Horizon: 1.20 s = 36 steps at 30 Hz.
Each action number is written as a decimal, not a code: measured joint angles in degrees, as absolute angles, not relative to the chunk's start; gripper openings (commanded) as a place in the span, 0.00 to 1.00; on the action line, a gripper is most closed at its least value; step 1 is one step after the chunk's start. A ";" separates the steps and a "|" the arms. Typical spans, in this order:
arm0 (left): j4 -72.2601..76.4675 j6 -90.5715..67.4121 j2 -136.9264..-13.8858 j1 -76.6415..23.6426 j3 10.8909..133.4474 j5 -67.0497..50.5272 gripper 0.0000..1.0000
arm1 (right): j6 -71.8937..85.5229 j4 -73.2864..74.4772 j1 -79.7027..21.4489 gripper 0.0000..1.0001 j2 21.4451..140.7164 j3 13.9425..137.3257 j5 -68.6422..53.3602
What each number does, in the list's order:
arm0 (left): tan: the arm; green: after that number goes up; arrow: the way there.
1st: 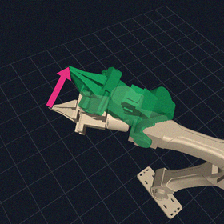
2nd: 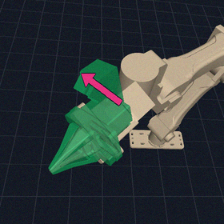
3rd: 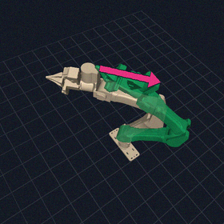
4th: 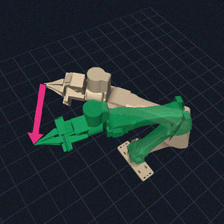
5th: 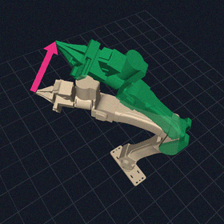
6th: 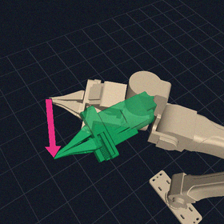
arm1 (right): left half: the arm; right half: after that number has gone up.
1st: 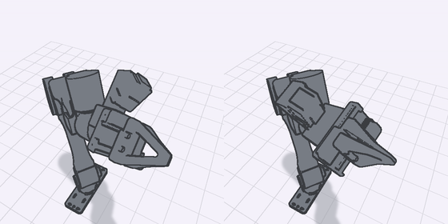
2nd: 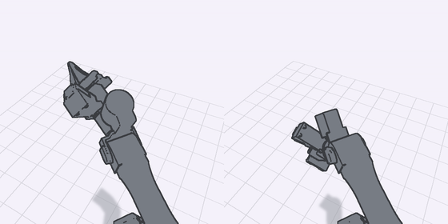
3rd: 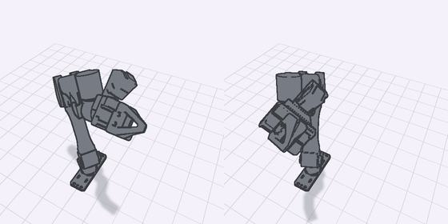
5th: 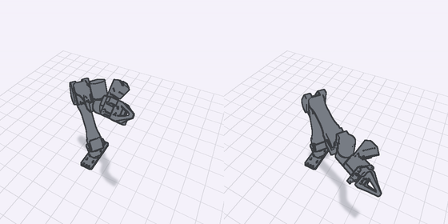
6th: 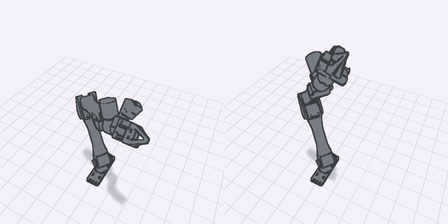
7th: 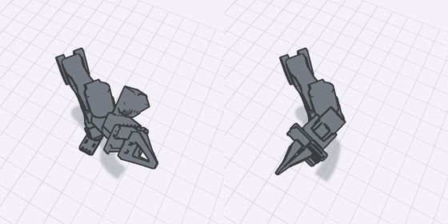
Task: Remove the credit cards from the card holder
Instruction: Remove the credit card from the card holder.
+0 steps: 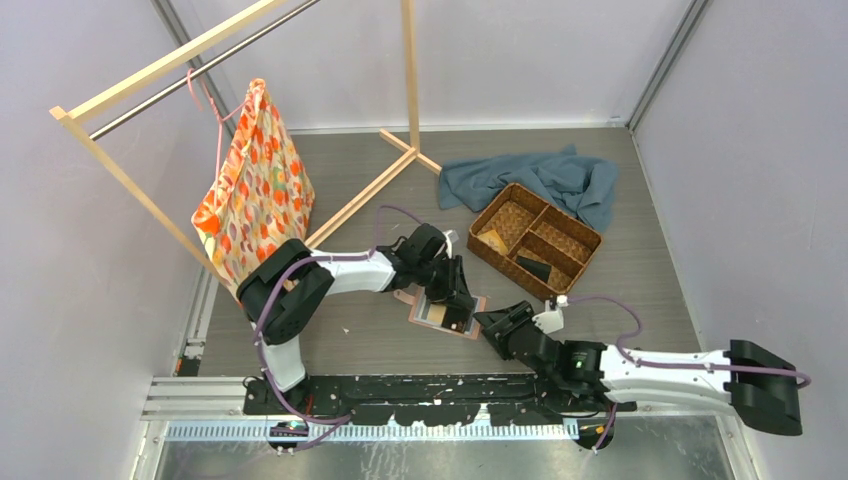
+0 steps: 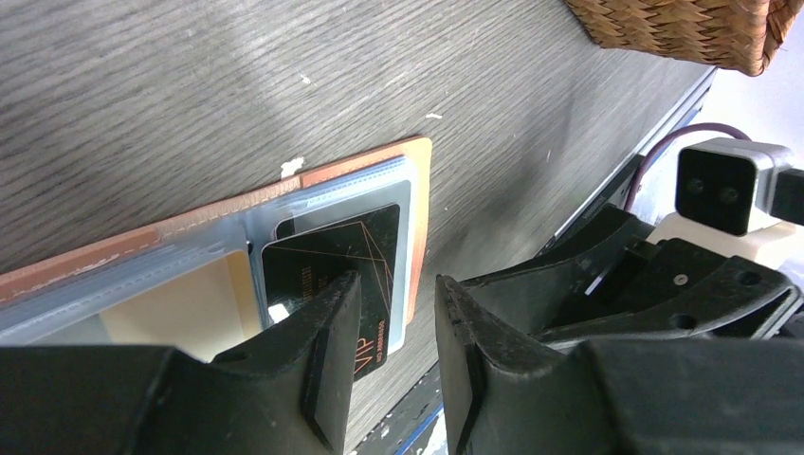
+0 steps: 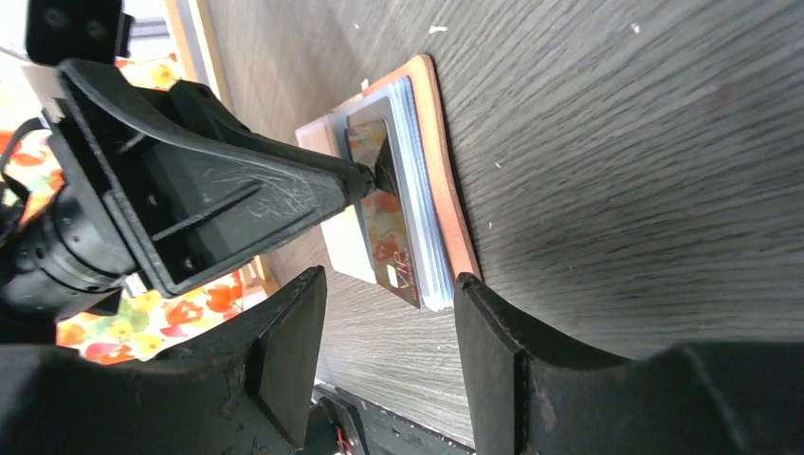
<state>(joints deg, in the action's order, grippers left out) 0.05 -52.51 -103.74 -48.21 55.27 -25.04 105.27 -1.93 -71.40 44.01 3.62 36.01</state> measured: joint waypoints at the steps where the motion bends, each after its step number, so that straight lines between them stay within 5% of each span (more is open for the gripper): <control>1: 0.03 -52.51 -103.66 -48.21 55.16 -25.04 0.37 | 105.27 -0.05 -71.37 0.57 41.89 3.62 36.36; 8: -0.21 -52.53 -103.13 -48.21 54.76 -24.86 0.37 | 104.90 8.88 -71.22 0.57 32.91 3.90 36.38; 24: -3.92 -51.59 -100.16 -44.47 55.92 -23.97 0.37 | 109.58 -9.45 -71.18 0.57 58.30 7.68 29.82; 36: -6.28 -48.23 -100.36 -36.86 57.91 -24.29 0.37 | 108.20 -7.64 -71.90 0.58 56.45 9.43 28.45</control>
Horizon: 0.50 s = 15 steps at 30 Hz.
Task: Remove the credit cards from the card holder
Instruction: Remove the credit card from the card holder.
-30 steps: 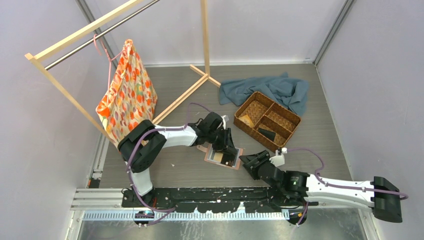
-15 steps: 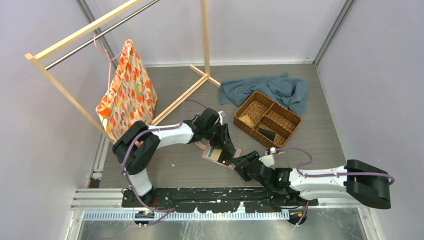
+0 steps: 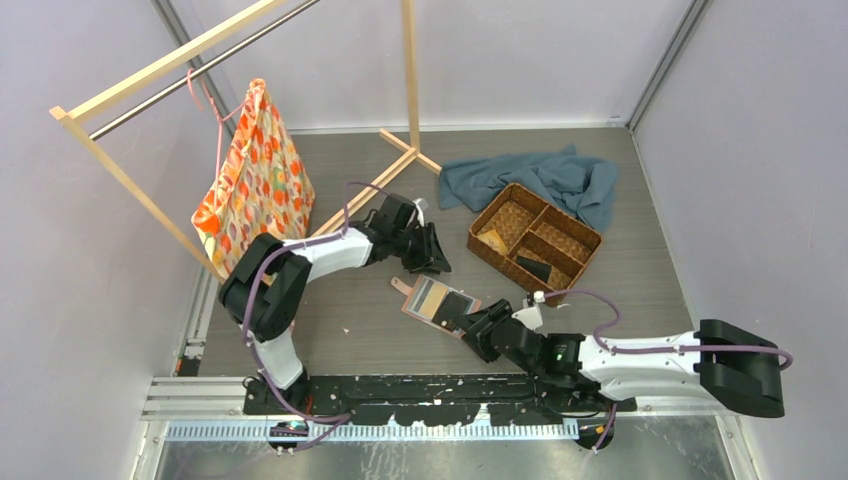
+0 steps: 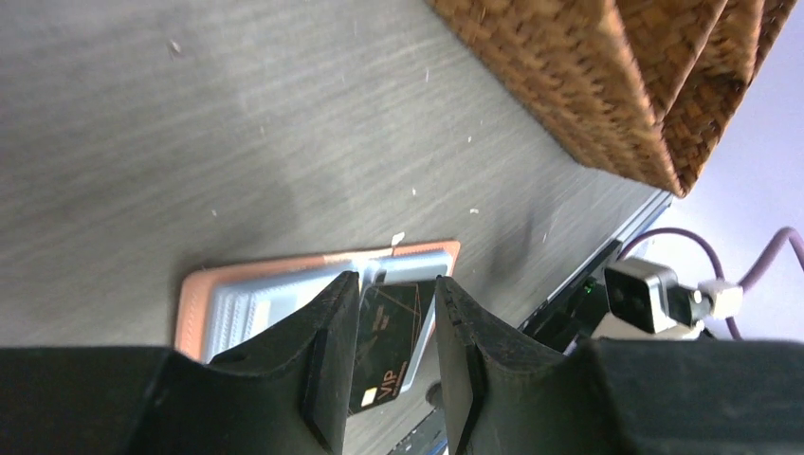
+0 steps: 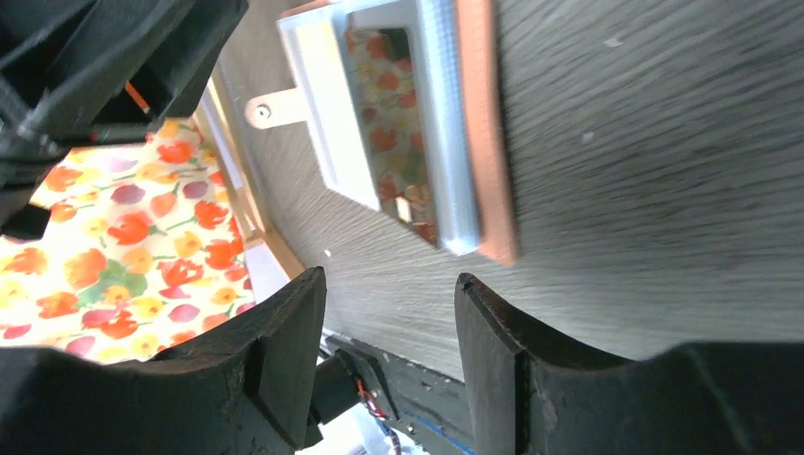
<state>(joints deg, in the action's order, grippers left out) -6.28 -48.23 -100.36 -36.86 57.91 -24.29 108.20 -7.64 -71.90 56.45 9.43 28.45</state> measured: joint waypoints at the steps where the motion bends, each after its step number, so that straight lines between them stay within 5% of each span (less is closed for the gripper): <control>1: -6.44 -47.72 -100.82 -36.49 58.65 -24.43 0.37 | 107.68 -6.83 -72.03 0.58 55.77 10.09 28.53; 15: -9.91 -44.91 -109.75 -35.66 65.67 -23.35 0.35 | 105.34 1.30 -73.45 0.61 48.66 12.12 30.63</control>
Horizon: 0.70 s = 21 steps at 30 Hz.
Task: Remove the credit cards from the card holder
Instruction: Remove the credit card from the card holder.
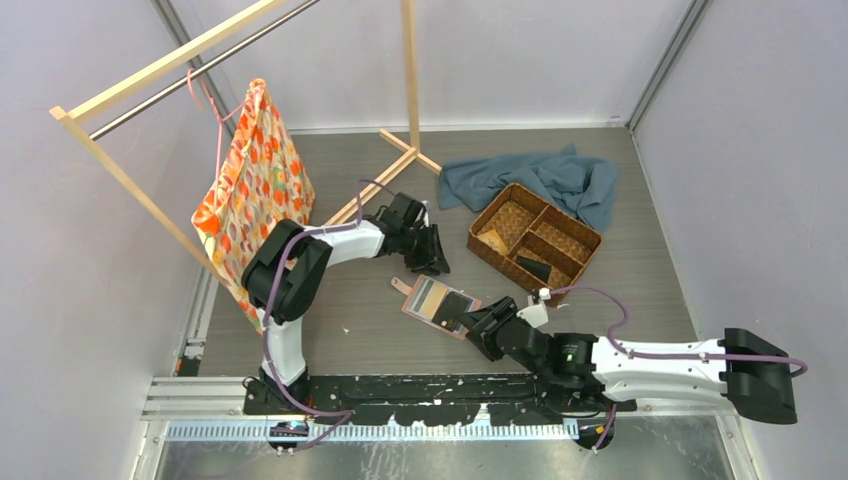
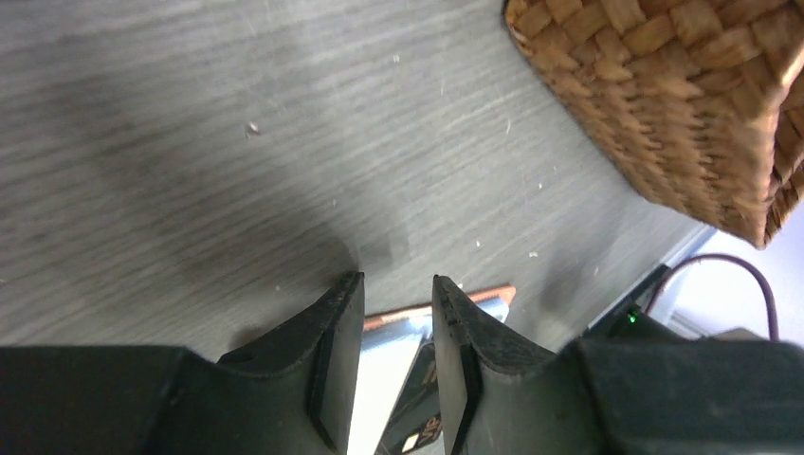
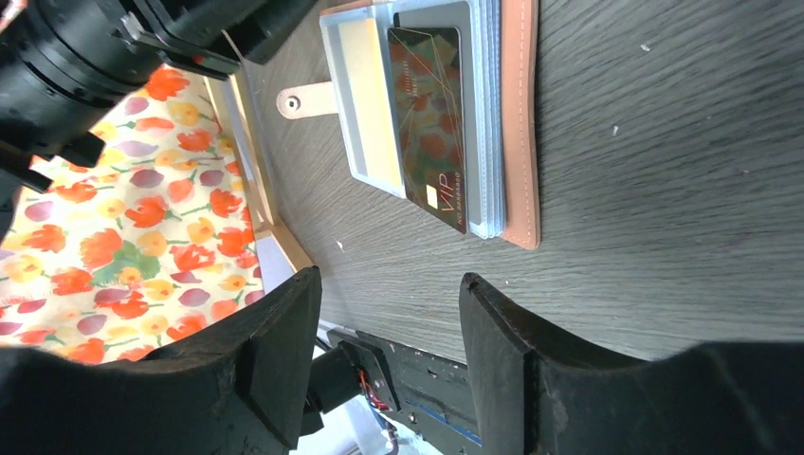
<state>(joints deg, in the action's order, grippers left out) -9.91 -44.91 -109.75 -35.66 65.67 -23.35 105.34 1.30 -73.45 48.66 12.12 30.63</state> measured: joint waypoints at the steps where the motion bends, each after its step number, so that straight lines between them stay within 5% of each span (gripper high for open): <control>1: -10.17 -44.75 -109.60 -35.66 65.01 -23.03 0.35 | 105.36 2.17 -73.45 0.61 47.64 12.12 30.92; 21: -12.64 -47.62 -92.92 -35.59 46.83 -19.35 0.35 | 106.41 -1.83 -76.34 0.61 55.51 11.05 31.03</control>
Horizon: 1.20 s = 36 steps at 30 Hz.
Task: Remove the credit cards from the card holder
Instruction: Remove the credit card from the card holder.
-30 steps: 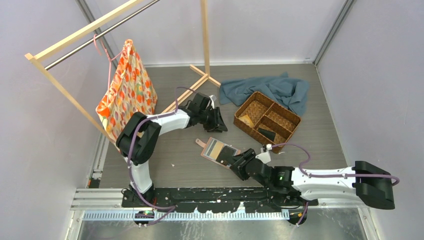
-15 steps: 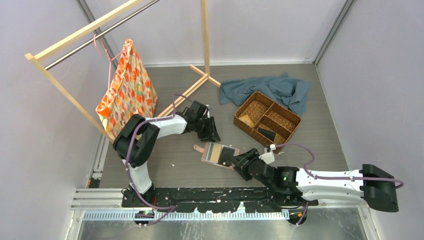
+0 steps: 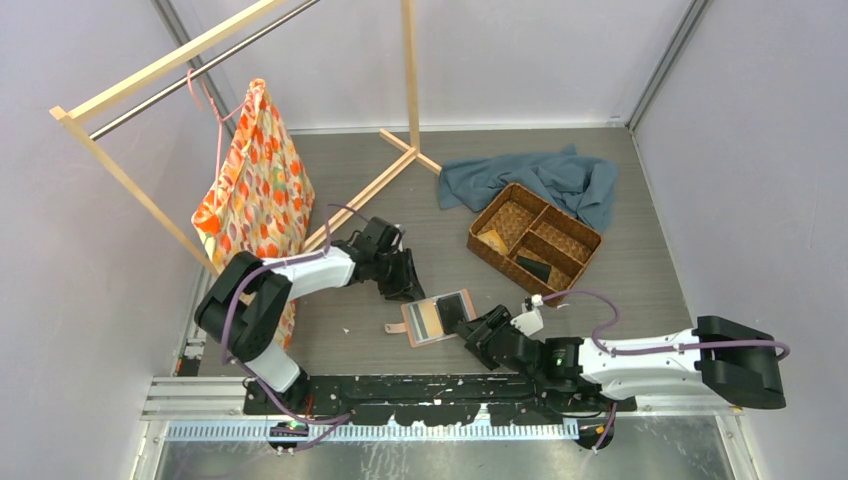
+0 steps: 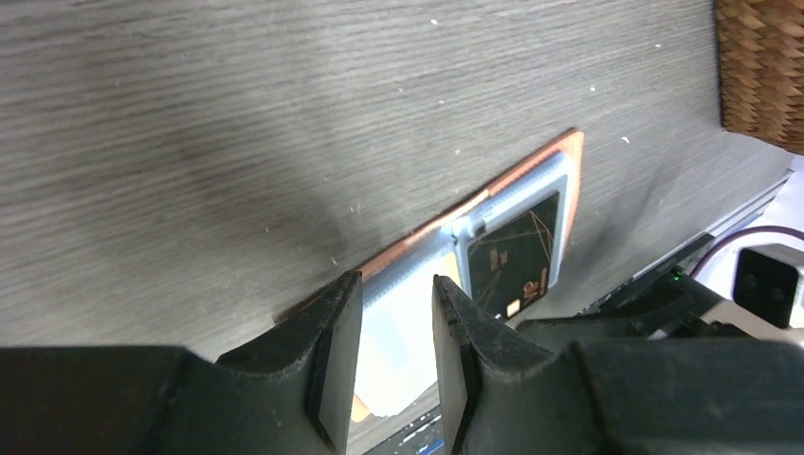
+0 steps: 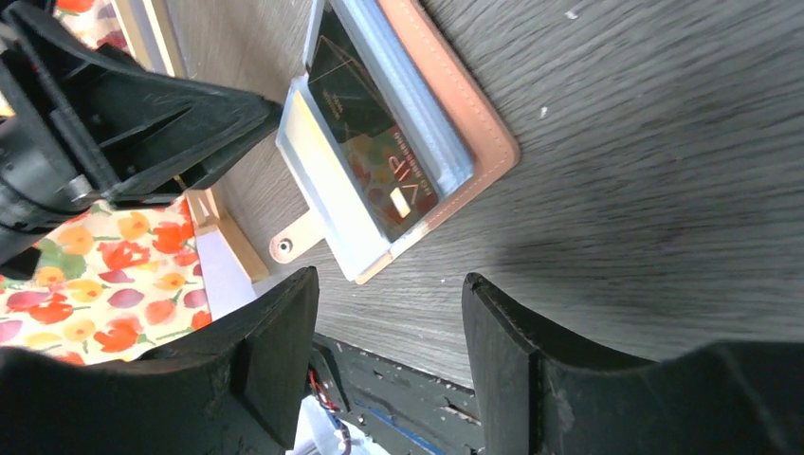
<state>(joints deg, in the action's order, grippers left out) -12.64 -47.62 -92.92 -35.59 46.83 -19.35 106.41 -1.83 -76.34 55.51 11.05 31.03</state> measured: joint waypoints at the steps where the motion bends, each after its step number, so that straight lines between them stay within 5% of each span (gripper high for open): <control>1: -13.06 -47.68 -92.25 -35.59 46.72 -19.27 0.36 | 106.30 -3.03 -76.47 0.60 55.72 10.41 31.31; 9: -14.00 -48.01 -85.12 -36.84 50.33 -19.44 0.38 | 105.27 -12.99 -76.77 0.58 57.82 5.28 35.62; 36: -9.23 -49.23 -99.00 -43.16 55.29 -22.52 0.37 | 106.00 -16.84 -76.77 0.58 59.68 4.58 38.33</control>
